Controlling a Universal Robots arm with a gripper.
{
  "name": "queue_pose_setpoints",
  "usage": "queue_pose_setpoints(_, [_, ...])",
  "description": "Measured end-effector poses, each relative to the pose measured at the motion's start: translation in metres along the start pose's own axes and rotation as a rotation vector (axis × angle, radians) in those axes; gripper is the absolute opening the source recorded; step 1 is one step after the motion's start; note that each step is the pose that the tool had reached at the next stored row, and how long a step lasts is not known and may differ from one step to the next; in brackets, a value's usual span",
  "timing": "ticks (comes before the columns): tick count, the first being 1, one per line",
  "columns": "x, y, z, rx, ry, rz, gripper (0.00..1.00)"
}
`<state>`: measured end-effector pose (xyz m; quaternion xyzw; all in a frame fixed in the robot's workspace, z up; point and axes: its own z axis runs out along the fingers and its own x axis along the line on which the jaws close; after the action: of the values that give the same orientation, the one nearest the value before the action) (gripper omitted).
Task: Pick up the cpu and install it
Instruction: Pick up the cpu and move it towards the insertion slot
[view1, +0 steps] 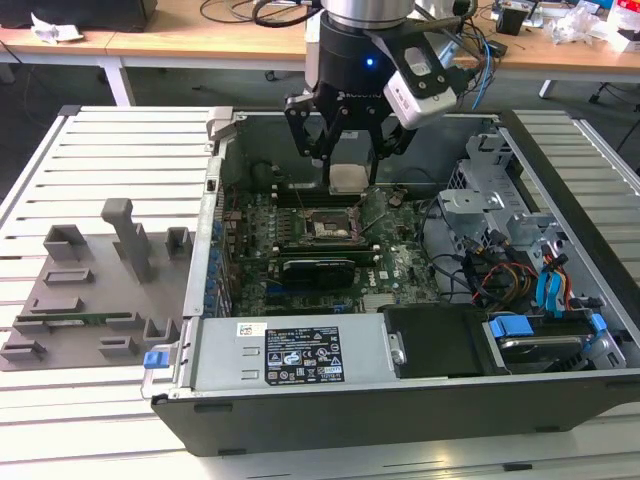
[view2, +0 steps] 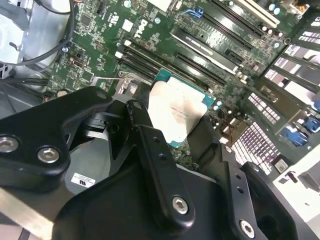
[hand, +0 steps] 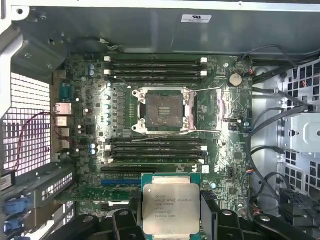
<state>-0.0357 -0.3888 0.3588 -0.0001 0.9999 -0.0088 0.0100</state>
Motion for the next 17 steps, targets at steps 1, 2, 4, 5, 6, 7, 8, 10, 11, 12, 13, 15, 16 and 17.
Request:
queue_pose_setpoints(1, [-0.0014, 0.0001, 0.0016, 0.0001, 0.0000, 0.000, 0.55])
queue_pose_setpoints(2, [-0.0023, 0.0001, 0.0027, 0.0000, 0.0000, 0.000, 0.55])
queue_pose_setpoints(4, [-0.0071, 0.0006, 0.0073, 0.0003, 0.0000, 0.000, 0.55])
queue_pose_setpoints(5, [-0.0101, 0.0010, 0.0098, 0.0004, 0.0000, 0.000, 0.55])
queue_pose_setpoints(6, [-0.0122, 0.0012, 0.0114, 0.0006, 0.0001, 0.000, 0.55])
queue_pose_setpoints(7, [-0.0146, 0.0016, 0.0145, 0.0007, 0.0000, 0.000, 0.55])
queue_pose_setpoints(8, [-0.0148, 0.0023, 0.0167, 0.0011, 0.0001, 0.000, 0.55])
queue_pose_setpoints(10, [-0.0148, 0.0037, 0.0198, 0.0012, 0.0000, 0.000, 0.55])
queue_pose_setpoints(11, [-0.0147, 0.0065, 0.0246, 0.0015, 0.0000, 0.000, 0.55])
queue_pose_setpoints(12, [-0.0146, 0.0093, 0.0280, 0.0019, 0.0001, 0.000, 0.55])
queue_pose_setpoints(13, [-0.0146, 0.0112, 0.0299, 0.0019, 0.0000, 0.000, 0.55])
queue_pose_setpoints(15, [-0.0145, 0.0154, 0.0329, 0.0018, 0.0000, 0.000, 0.55])
queue_pose_setpoints(16, [-0.0145, 0.0174, 0.0340, 0.0020, 0.0001, 0.000, 0.55])
queue_pose_setpoints(17, [-0.0144, 0.0194, 0.0353, 0.0021, 0.0000, 0.000, 0.55])
